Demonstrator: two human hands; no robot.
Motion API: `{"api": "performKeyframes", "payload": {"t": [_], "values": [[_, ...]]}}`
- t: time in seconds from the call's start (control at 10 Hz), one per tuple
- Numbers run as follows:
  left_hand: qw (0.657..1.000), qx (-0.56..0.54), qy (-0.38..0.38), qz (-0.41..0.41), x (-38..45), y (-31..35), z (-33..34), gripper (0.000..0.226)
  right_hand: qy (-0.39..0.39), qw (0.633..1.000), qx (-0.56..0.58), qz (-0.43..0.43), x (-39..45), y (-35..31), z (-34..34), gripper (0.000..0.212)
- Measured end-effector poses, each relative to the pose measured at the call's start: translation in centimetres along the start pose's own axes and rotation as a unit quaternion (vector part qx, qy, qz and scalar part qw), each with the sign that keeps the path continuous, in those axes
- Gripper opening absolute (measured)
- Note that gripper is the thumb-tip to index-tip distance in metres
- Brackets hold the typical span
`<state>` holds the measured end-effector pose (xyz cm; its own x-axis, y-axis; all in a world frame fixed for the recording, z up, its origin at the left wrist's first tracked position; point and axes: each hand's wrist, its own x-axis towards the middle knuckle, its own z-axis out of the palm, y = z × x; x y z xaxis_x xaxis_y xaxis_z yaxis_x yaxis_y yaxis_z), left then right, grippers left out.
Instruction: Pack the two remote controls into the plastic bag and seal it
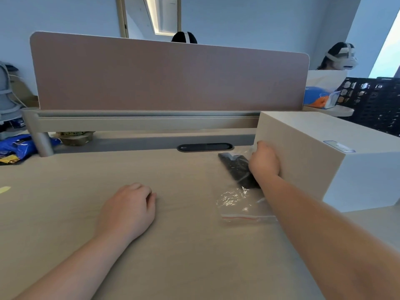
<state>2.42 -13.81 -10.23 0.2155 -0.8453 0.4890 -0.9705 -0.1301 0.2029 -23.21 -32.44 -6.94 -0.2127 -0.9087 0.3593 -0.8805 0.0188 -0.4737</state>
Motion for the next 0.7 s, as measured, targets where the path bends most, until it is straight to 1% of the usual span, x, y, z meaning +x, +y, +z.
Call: {"api": "performKeyframes", "payload": {"t": [0.1,0.2,0.4,0.5,0.7], "values": [[1.0,0.0,-0.006,0.008,-0.1,0.0,-0.2,0.024,-0.058,0.995,-0.075,-0.029,-0.1,0.1,0.0,0.029],[1.0,0.003,-0.01,0.008,-0.1,-0.1,-0.1,0.024,-0.09,0.988,-0.114,-0.044,-0.4,0.0,-0.3,0.03],[1.0,0.008,-0.02,0.004,-0.6,0.0,-0.2,0.023,-0.093,0.974,-0.191,-0.083,-1.9,-0.1,-1.7,0.028],[0.999,0.006,-0.035,-0.007,-1.3,0.3,-0.5,0.023,-0.114,0.973,-0.182,-0.089,-2.7,0.1,-3.0,0.022],[0.999,-0.002,-0.043,-0.024,-3.8,1.6,-1.8,0.023,-0.142,0.976,-0.115,-0.121,-4.8,0.4,-6.9,0.024]]}}
